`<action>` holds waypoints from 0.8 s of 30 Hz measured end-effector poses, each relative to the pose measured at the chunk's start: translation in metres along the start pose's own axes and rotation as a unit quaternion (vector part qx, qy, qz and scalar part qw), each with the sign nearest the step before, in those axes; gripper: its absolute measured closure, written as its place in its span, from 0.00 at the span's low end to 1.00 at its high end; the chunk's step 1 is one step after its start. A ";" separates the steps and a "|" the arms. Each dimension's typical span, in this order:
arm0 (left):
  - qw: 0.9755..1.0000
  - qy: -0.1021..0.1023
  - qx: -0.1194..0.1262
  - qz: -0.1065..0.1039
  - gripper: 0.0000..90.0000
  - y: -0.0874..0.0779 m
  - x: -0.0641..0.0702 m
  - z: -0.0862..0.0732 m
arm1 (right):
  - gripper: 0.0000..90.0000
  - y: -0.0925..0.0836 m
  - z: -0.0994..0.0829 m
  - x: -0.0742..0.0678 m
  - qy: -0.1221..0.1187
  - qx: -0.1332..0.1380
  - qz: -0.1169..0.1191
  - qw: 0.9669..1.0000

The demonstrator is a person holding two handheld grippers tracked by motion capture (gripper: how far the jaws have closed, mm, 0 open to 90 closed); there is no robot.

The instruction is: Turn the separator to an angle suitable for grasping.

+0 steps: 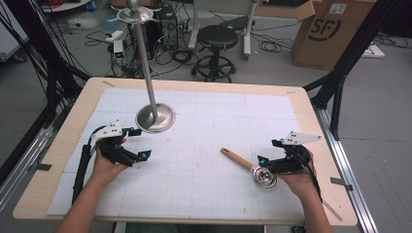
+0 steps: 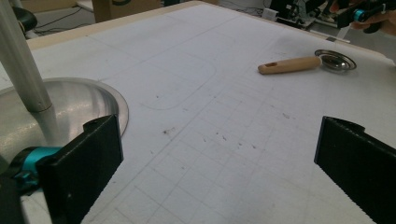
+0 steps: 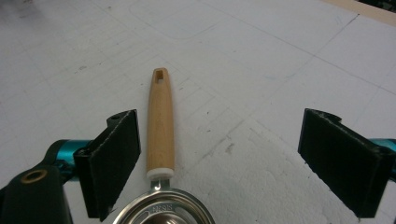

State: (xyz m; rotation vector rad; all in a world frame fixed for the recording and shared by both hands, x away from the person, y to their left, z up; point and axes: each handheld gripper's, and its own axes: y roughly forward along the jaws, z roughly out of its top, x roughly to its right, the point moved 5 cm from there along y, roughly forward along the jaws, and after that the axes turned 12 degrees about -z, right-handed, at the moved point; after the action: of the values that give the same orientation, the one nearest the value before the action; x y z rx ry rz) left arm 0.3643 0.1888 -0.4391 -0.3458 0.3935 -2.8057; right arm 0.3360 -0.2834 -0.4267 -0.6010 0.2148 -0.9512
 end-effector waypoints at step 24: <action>1.000 0.004 -0.010 -0.001 0.02 0.000 0.001 -0.001 | 0.29 0.017 0.000 -0.023 -0.054 -0.061 0.014 0.997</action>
State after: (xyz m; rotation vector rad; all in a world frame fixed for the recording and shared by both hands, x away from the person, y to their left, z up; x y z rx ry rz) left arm 0.3628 0.1887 -0.4397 -0.3387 0.4244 -2.8076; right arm 0.3351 -0.2569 -0.4383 -0.7575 0.1862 -0.8799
